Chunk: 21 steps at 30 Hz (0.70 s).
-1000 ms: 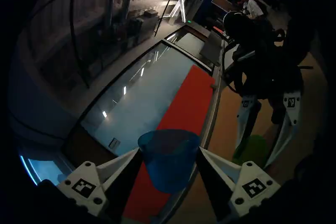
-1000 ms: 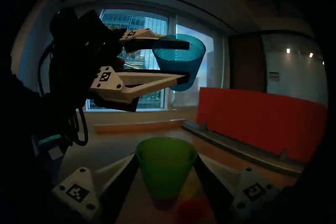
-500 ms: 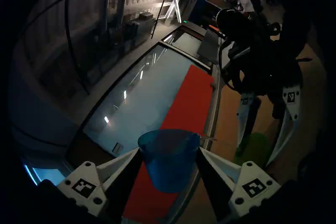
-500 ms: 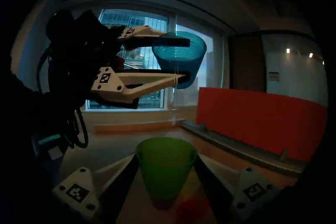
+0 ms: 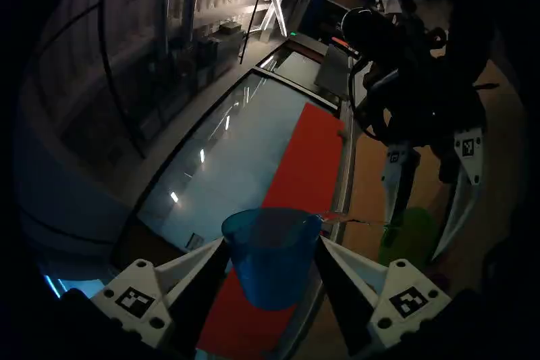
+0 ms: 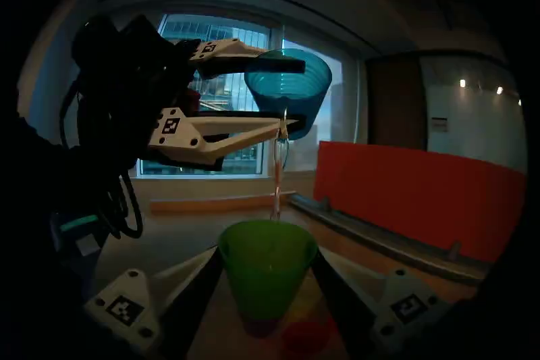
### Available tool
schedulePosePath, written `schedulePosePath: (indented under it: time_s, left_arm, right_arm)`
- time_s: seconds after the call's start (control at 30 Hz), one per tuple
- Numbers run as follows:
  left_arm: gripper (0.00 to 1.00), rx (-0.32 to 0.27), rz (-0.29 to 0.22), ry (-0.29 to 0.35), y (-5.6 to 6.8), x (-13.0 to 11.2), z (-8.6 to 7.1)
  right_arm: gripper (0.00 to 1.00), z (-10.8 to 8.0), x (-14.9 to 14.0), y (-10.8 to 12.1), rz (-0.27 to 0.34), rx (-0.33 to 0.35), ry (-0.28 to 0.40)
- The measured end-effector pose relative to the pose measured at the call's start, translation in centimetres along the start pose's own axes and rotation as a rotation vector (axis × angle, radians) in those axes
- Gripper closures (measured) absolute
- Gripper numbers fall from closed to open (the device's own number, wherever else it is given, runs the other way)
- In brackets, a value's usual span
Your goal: Pour water
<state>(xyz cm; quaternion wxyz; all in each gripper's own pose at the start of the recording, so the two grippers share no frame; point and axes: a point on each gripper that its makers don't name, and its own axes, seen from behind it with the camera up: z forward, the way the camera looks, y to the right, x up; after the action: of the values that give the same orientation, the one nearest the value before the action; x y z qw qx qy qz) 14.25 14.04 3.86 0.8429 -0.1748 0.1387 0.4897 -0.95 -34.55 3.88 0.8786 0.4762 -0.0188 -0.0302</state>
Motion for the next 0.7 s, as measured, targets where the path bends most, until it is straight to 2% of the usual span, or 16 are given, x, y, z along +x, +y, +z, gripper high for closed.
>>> schedulePosePath:
  time_s: [0.7]
  left_arm:
    - [0.16, 0.015, 0.074, 0.003, -0.27, -0.01, -0.38]
  right_arm:
    - [0.09, -0.23, 0.3, 0.34, -0.008, -0.008, 0.002]
